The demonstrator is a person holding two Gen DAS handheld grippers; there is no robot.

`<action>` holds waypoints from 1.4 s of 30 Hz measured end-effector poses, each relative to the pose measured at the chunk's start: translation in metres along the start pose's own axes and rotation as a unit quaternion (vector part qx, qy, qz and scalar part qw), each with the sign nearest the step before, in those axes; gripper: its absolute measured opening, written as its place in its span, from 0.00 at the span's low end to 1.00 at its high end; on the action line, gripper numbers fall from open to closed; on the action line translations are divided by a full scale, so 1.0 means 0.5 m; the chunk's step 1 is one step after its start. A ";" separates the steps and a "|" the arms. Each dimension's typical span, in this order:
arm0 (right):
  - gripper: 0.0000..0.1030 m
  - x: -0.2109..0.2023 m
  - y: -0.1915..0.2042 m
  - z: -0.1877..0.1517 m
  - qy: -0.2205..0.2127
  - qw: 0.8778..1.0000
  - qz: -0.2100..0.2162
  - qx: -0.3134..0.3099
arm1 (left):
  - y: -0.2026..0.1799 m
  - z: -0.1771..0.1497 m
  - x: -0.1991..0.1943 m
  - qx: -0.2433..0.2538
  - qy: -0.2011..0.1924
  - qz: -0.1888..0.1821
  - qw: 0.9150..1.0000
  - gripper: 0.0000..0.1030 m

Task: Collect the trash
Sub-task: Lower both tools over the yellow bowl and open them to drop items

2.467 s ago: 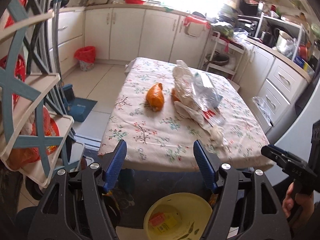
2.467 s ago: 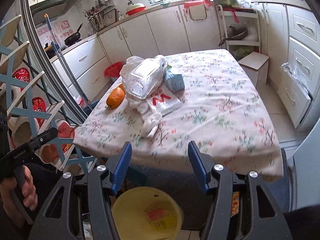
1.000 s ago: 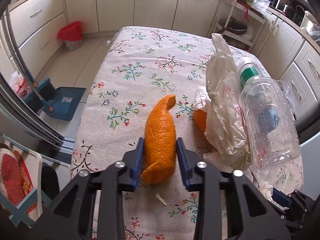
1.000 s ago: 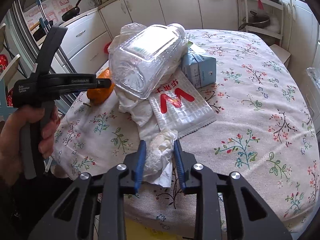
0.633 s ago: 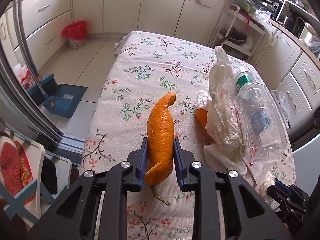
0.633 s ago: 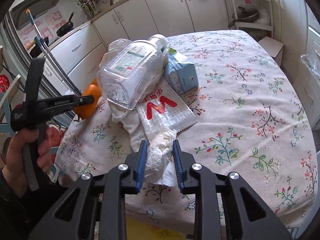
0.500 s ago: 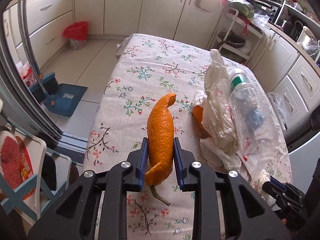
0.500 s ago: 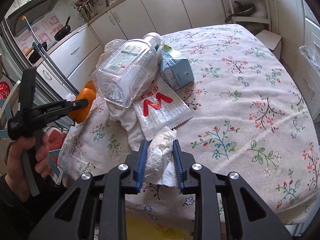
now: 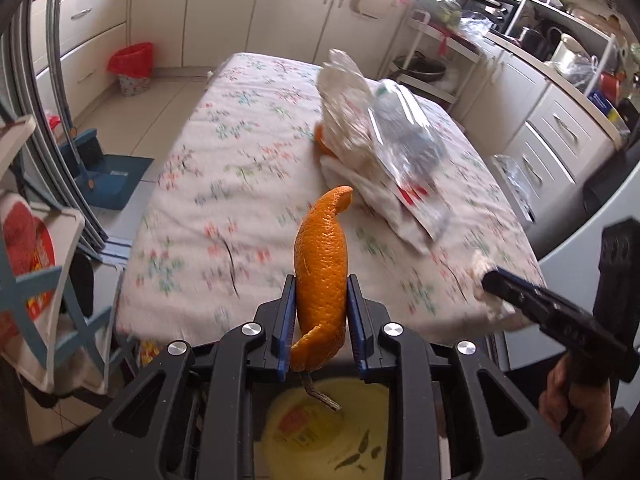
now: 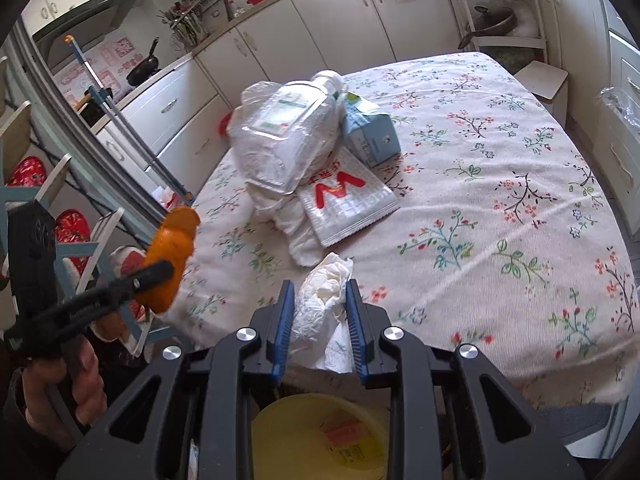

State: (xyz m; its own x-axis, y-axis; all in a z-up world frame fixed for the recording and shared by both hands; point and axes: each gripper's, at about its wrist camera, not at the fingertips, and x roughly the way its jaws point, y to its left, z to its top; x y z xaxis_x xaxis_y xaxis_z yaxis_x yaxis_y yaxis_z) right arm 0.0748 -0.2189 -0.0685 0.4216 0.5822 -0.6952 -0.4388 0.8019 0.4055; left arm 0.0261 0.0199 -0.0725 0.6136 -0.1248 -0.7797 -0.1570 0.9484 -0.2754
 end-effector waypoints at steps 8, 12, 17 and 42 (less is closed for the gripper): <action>0.26 -0.034 0.049 -0.097 0.031 0.999 0.014 -0.036 | -0.033 -0.154 -0.042 0.000 0.045 -0.021 0.999 0.22; 0.26 -0.029 0.069 -0.173 0.082 0.995 0.011 -0.048 | -0.044 -0.215 -0.039 0.005 0.084 -0.022 0.996 0.22; 0.36 0.012 0.082 -0.237 0.157 0.986 -0.006 -0.061 | -0.059 -0.264 -0.031 0.021 0.123 -0.007 0.992 0.25; 0.55 -0.005 0.029 -0.212 0.101 0.995 -0.011 0.015 | -0.066 -0.238 -0.064 0.029 0.042 0.053 0.997 0.72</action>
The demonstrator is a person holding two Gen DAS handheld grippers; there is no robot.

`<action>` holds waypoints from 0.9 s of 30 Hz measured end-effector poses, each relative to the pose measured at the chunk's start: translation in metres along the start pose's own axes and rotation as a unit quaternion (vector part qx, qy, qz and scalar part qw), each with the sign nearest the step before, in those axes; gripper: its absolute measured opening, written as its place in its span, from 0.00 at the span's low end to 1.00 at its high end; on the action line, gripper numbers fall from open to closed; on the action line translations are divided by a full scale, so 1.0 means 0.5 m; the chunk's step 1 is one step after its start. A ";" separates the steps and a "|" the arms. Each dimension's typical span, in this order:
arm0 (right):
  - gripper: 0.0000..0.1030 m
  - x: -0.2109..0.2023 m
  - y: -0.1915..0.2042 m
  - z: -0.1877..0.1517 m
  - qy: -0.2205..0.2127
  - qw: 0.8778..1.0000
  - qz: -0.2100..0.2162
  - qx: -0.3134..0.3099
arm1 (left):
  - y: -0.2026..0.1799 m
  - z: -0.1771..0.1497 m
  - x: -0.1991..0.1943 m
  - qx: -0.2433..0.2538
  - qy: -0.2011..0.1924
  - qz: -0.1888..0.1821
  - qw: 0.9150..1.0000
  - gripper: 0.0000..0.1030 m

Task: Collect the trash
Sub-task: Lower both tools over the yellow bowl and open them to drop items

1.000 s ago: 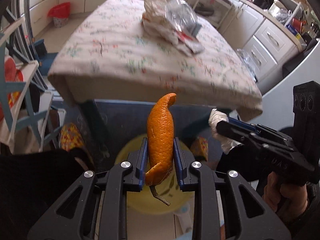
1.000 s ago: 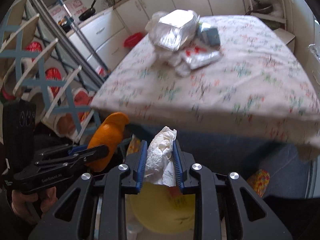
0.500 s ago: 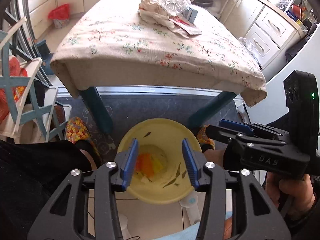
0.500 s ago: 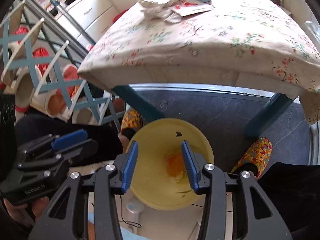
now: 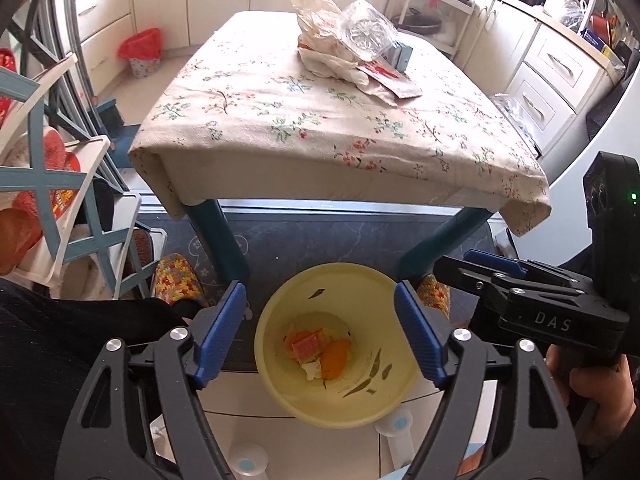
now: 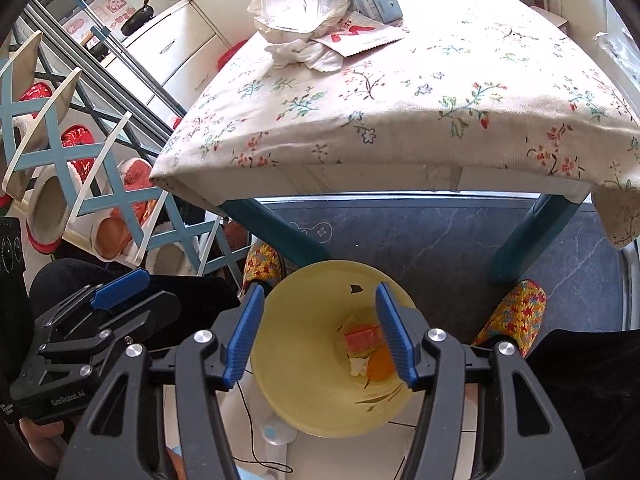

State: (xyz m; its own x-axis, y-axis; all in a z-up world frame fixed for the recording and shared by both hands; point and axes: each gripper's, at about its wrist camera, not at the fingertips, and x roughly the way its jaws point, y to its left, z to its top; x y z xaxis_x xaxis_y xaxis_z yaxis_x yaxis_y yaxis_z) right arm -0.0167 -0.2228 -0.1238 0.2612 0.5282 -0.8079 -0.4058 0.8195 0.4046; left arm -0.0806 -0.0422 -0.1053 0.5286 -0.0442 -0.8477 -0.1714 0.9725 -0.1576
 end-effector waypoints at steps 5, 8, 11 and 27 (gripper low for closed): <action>0.56 -0.010 0.004 0.003 -0.015 1.000 -0.008 -0.006 | 0.004 0.005 -0.015 -0.004 -0.022 0.004 1.000 0.77; 0.56 -0.027 0.009 0.008 -0.039 0.999 -0.018 -0.014 | 0.002 0.013 -0.028 -0.003 -0.042 0.008 0.999 0.78; 0.58 -0.041 0.011 0.013 -0.061 0.998 -0.025 -0.020 | 0.000 0.022 -0.042 0.000 -0.067 0.017 0.998 0.80; 0.63 -0.072 0.018 0.034 -0.106 0.993 -0.040 -0.027 | -0.012 0.044 -0.052 0.007 -0.093 0.019 0.995 0.84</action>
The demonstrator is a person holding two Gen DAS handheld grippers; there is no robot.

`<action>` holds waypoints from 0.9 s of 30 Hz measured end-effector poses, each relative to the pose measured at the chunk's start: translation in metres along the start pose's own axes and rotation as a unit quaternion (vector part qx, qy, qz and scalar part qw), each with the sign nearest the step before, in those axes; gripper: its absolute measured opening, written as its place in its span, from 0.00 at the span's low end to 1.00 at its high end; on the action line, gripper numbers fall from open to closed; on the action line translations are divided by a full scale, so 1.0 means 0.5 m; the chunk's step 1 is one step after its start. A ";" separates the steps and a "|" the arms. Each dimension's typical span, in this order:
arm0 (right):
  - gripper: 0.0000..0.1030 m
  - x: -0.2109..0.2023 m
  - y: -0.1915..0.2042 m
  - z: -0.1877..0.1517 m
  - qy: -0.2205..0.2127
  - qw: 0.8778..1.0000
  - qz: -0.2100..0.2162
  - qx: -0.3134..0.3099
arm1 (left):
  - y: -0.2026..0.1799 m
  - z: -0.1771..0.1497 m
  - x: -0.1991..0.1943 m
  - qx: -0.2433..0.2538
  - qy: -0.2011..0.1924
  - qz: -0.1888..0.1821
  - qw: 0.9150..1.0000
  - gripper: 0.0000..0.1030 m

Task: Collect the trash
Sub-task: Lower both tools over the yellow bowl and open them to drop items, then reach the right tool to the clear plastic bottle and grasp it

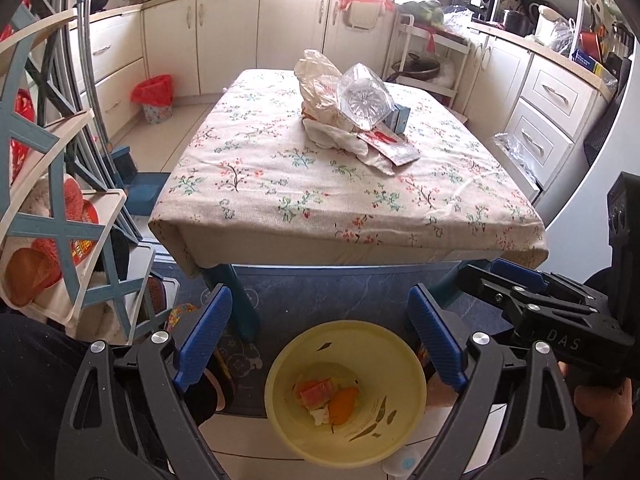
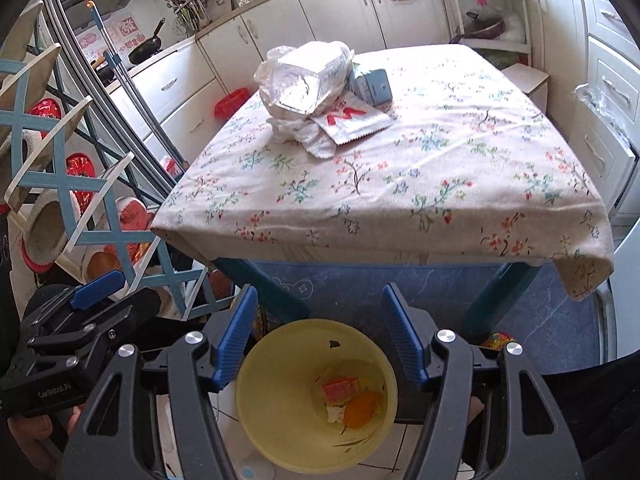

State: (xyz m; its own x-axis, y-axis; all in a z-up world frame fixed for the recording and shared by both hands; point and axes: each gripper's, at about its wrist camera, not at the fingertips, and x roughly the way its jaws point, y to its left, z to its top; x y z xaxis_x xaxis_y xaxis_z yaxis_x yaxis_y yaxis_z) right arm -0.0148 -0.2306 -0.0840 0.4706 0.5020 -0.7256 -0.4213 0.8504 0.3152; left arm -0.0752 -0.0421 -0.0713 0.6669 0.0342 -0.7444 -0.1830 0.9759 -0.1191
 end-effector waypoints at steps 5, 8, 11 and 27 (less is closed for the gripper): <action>0.64 -0.004 0.003 0.007 -0.007 1.000 -0.003 -0.003 | -0.003 0.010 0.000 0.000 -0.005 -0.002 1.000 0.84; 0.65 -0.009 0.004 0.017 -0.016 1.000 -0.004 -0.003 | -0.002 0.026 -0.002 -0.001 -0.016 -0.002 1.000 0.85; 0.66 -0.013 0.004 0.030 -0.027 1.000 -0.005 -0.005 | 0.003 0.048 -0.003 -0.006 -0.028 -0.003 1.000 0.86; 0.70 -0.008 0.002 0.154 -0.057 0.998 0.012 -0.013 | 0.004 0.191 0.024 0.014 -0.074 0.001 0.997 0.88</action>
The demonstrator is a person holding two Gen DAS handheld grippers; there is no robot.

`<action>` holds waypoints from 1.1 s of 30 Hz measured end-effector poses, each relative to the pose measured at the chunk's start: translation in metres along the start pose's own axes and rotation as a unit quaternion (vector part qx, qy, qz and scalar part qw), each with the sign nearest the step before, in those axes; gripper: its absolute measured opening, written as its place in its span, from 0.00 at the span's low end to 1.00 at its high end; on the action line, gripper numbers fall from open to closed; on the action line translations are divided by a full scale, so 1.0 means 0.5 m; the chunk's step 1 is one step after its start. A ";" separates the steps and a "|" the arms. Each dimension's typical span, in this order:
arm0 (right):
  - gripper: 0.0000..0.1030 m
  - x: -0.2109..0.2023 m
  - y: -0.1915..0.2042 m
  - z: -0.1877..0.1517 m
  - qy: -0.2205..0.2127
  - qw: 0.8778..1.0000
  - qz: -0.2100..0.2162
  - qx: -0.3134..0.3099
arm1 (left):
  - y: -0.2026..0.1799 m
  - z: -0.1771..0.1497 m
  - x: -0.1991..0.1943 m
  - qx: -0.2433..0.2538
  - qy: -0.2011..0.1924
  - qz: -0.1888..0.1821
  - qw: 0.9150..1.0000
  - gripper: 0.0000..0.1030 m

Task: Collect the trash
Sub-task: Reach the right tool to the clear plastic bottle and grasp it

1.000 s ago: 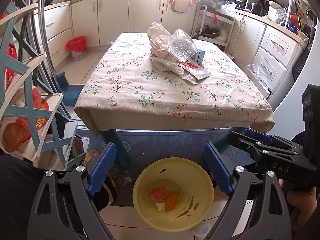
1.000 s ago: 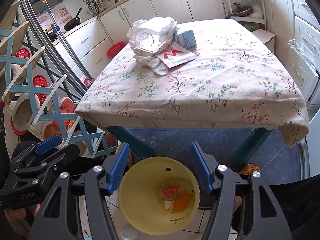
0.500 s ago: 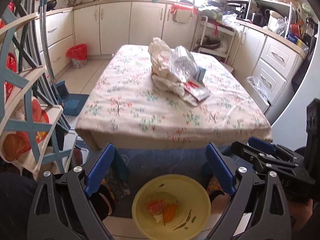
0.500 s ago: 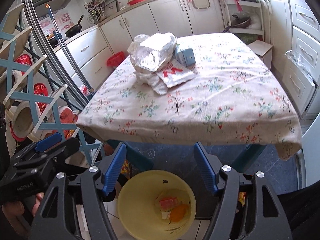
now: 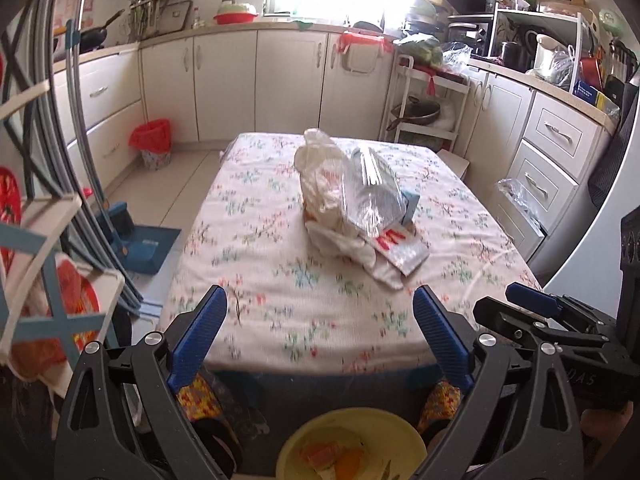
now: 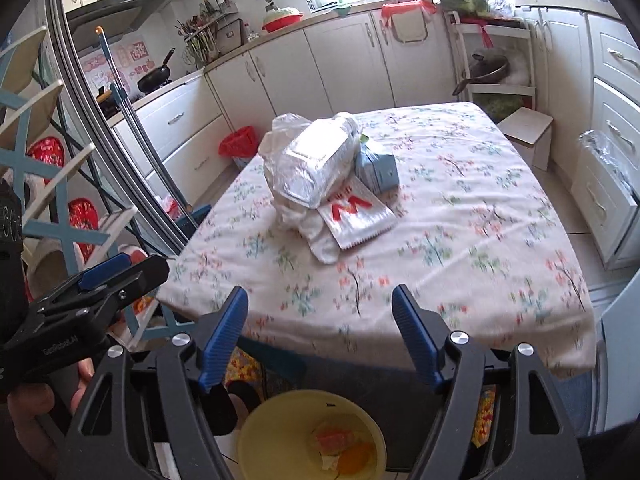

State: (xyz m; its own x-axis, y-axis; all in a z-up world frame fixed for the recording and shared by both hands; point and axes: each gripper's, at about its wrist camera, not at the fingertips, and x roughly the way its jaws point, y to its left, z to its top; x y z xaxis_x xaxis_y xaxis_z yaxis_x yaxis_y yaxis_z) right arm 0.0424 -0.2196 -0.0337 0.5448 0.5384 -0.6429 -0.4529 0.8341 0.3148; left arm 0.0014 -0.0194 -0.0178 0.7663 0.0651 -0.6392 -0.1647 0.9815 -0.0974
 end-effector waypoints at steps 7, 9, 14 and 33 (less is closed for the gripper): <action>0.72 0.035 -0.018 0.078 0.004 1.000 0.015 0.010 | -0.018 0.053 0.040 0.020 -0.008 -0.003 1.000 0.89; 0.72 0.053 -0.025 0.098 0.011 0.999 0.022 0.020 | -0.017 0.060 0.047 0.017 -0.008 -0.003 1.000 0.89; 0.72 0.103 -0.045 0.132 0.036 0.995 0.054 0.072 | 0.005 0.068 0.066 -0.017 -0.002 0.008 1.000 0.89; 0.72 0.284 -0.036 0.225 0.096 0.984 0.047 0.143 | 0.063 0.083 0.119 -0.063 0.019 0.025 0.997 0.89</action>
State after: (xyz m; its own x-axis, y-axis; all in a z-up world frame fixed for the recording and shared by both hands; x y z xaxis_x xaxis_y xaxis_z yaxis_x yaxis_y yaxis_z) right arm 0.2071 -0.1447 -0.0520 0.3549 0.6050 -0.7128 -0.2628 0.7962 0.5449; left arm 0.0673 0.0229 -0.0273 0.7316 0.1046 -0.6736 -0.2814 0.9464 -0.1587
